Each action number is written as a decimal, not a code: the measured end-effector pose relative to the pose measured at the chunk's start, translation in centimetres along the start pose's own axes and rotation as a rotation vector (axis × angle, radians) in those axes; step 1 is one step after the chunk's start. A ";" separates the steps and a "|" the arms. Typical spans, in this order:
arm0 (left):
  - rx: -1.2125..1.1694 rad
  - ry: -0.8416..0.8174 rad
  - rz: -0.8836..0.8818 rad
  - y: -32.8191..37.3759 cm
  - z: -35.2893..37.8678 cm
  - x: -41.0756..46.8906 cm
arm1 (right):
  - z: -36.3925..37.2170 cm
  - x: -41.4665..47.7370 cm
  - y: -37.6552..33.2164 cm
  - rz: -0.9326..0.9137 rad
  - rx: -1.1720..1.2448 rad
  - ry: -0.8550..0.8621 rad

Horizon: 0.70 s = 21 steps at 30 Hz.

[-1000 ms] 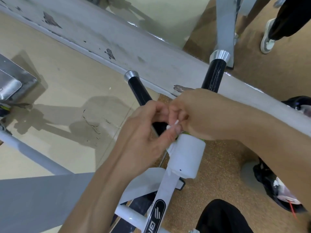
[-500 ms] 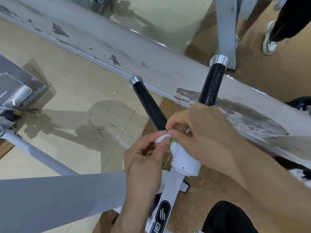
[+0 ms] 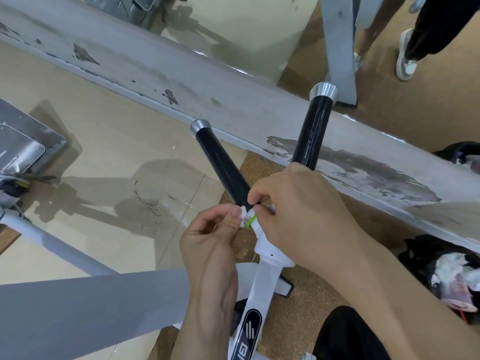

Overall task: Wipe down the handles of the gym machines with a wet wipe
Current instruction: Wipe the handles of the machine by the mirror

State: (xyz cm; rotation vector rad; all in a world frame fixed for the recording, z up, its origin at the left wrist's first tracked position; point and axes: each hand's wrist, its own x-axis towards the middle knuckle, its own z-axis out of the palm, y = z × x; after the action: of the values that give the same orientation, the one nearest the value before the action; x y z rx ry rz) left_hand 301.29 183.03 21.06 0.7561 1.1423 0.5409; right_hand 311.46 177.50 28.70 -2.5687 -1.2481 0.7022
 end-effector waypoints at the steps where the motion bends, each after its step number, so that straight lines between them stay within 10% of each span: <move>1: -0.048 0.022 -0.022 -0.1 0.2 0.0 | 0.0 0.1 0.1 0.006 0.017 0.004; 21: -0.101 0.040 -0.156 -0.4 0.7 -0.7 | 0.4 0.4 0.3 0.010 0.008 0.049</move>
State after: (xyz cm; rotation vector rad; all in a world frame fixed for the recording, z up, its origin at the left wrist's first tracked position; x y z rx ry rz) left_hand 301.72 182.09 21.33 0.5663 1.1912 0.4805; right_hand 311.70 177.59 28.06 -2.5708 -1.2164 0.6412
